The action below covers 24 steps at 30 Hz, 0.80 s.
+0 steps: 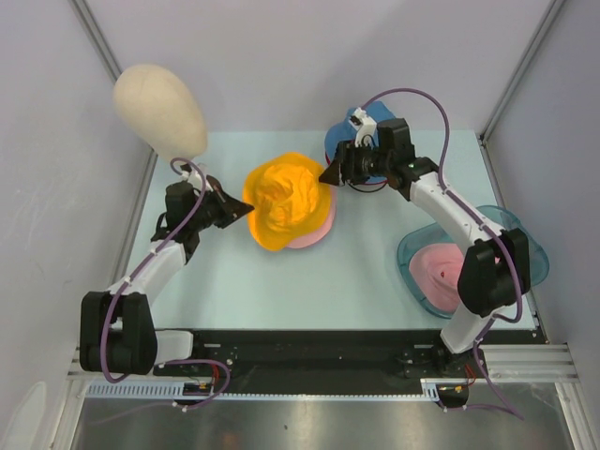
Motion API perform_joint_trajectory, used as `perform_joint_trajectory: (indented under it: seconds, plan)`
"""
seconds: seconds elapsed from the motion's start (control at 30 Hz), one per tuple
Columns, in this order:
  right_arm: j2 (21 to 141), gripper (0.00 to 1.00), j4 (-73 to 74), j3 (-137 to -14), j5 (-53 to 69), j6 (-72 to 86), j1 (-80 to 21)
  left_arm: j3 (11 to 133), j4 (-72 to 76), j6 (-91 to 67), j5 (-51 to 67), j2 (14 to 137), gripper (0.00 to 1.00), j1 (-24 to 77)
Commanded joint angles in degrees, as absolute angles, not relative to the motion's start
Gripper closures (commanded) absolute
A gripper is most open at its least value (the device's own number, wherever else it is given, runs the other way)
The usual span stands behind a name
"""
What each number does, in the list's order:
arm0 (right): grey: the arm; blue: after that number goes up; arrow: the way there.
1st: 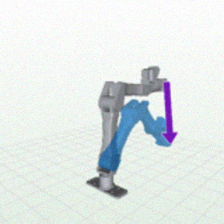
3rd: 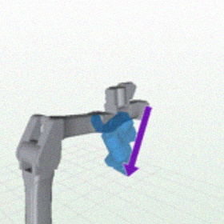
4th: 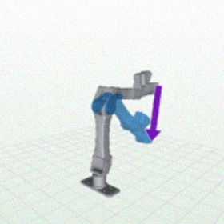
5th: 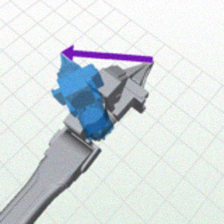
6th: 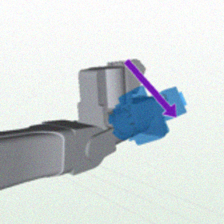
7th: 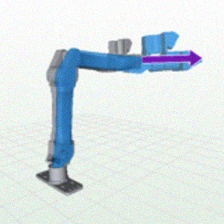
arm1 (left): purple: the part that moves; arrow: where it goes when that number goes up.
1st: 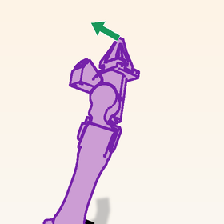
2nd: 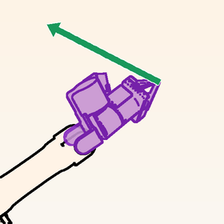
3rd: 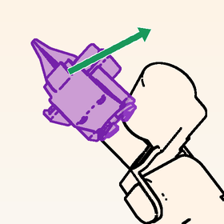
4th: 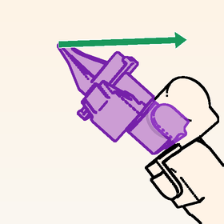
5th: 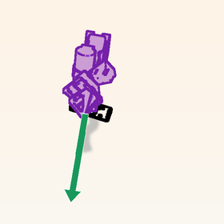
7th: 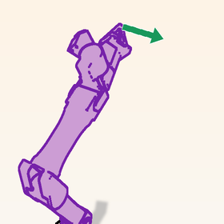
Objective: Stack the hats
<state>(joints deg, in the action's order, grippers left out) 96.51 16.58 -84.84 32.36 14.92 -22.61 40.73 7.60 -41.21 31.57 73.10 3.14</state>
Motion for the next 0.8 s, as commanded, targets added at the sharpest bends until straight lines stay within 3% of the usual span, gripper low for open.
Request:
perform_joint_trajectory:
  seconds: [0.0, 0.27, 0.47, 0.5, 0.6, 0.77]
  plan:
    - [98.6, 0.34, 10.7, -86.3, 35.0, 13.8, -22.5, 43.6, 8.8, -39.2, 31.7, 72.7, 1.0, 2.6]
    - [101.2, 0.34, 4.7, -84.7, 43.0, 13.3, -22.1, 44.4, 8.2, -38.2, 31.6, 73.0, 1.0, 2.6]
    - [100.4, 0.73, 0.6, -81.6, 46.8, 15.3, -21.1, 44.8, 8.6, -38.5, 31.6, 73.4, 1.0, 2.6]
    - [100.2, 0.84, 0.6, -81.4, 46.9, 15.5, -20.8, 45.2, 8.5, -38.5, 31.6, 73.5, 1.0, 2.6]
    - [99.5, 1.0, 1.8, -80.9, 45.9, 15.4, -20.3, 46.1, 8.2, -38.2, 31.4, 73.6, 1.0, 2.6]
    - [97.0, 1.0, 4.6, -80.6, 38.2, 14.3, -19.7, 47.9, 8.5, -38.9, 31.6, 74.1, 1.0, 2.6]
